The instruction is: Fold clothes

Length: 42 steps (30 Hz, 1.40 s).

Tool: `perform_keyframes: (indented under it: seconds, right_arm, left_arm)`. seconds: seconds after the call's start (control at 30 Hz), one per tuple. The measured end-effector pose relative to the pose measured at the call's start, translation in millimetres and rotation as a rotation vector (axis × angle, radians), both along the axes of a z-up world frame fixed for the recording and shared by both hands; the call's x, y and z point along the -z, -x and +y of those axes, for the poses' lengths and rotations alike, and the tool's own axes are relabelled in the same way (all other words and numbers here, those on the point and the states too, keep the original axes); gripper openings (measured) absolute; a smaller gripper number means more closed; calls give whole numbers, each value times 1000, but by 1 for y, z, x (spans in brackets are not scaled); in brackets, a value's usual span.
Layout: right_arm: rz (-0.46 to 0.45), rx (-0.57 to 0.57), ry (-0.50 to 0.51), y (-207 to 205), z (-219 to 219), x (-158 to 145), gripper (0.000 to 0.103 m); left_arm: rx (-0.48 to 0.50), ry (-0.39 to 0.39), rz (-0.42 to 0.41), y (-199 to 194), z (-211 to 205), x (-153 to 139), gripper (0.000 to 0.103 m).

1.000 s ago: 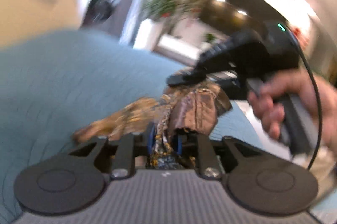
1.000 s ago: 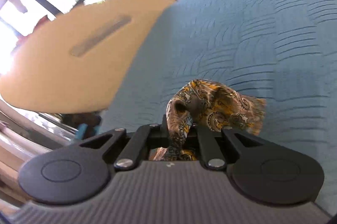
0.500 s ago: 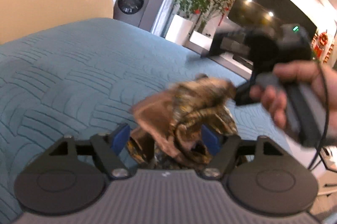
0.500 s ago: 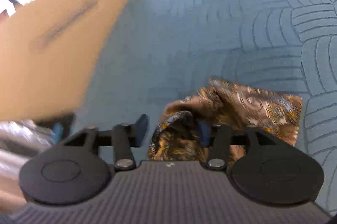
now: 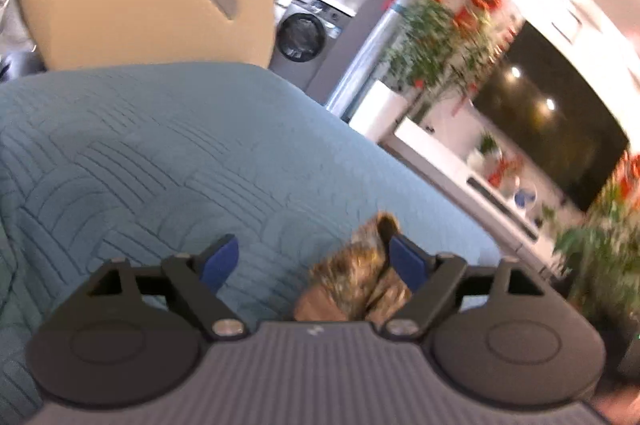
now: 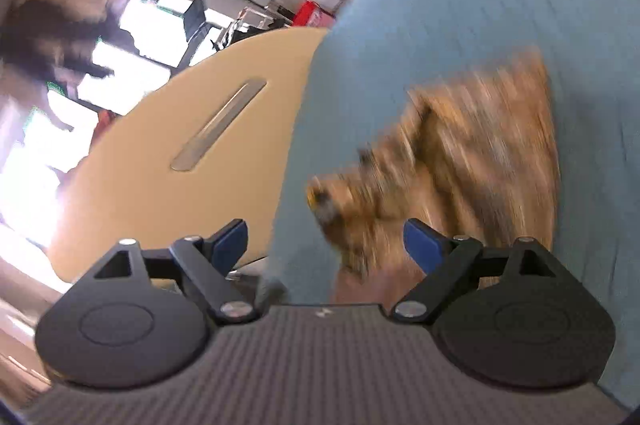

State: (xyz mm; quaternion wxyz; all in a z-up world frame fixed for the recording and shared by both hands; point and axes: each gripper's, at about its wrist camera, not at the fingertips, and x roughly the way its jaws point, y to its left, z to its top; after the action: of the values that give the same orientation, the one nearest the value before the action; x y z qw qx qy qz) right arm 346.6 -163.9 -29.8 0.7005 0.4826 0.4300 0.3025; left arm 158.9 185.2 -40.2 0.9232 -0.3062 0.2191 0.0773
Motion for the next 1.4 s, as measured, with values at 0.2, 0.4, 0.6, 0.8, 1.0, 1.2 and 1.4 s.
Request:
perform_keyframes:
  seconds: [0.2,0.4,0.6,0.8,1.0,1.2,1.4]
  right_arm:
    - [-68,-40,55,22,8,25,86]
    - [-455,-50,311,50,19,-14,88]
    - [-583,-146,377,60,30,-5,70]
    - [-507,-159,338,54,30,15,66]
    - [-497,-198,348,54,26,3,66]
    - [-794,-102,479,52,4,-65,67]
    - [-938,-332,858,-28,52,-77,65]
  left_arm:
    - [284,176,-17,-25,-1,-30,89]
    - [581,513,6,-80,-12,-10,98]
    - [582,471,213,-131,-16,41,95]
    - [451,231,289,-161,0,63,92]
    - [396,-167,340,-169,-7,25,90]
    - [426,-289,163,-83,-26,-32,96]
    - [514,-465,25,-21,-81,-31,96]
